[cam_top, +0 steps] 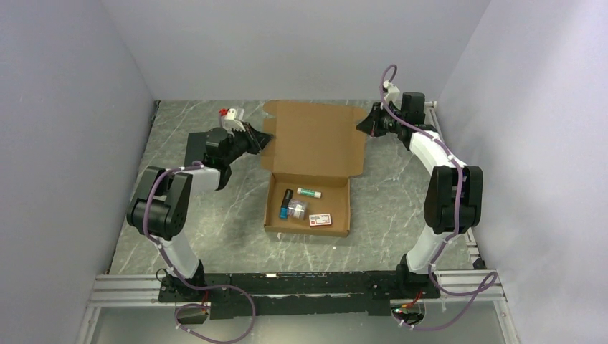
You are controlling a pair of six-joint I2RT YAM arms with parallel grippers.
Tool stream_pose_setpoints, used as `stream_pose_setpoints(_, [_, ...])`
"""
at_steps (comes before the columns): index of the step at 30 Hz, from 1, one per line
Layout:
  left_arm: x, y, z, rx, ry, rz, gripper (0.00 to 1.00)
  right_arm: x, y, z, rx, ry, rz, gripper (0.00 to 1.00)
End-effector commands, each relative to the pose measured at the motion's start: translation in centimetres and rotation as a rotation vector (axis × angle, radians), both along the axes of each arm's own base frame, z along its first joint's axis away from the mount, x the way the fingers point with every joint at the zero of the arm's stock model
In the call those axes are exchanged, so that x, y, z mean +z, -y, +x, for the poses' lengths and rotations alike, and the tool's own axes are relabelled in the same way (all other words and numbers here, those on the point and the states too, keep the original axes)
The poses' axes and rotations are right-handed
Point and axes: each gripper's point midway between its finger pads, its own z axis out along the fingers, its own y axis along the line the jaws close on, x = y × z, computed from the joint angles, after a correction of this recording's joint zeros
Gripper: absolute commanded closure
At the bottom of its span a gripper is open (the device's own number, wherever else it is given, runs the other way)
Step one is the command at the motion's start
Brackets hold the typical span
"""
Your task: Fold the paper box
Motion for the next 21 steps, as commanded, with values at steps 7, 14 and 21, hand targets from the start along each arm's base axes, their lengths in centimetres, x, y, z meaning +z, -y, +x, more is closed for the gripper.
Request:
stream_pose_setpoints(7, [4.2,0.2,-0.9,-0.115,-0.005,-0.079,0.47,6.1,0.5,2.4,0.061,0.294,-0.108,1.0])
stream_pose_setpoints(14, [4.5,-4.0,-0.5,-0.093,-0.089,-0.127,0.25,7.1,-0.6,2.0,0.176,0.375,-0.109,1.0])
stream_pose_setpoints(21, [5.2,-8.4,-1.2,0.009,-0.078,-0.228,0.25,8.1,-0.7,1.0,0.212,0.421,-0.12,1.0])
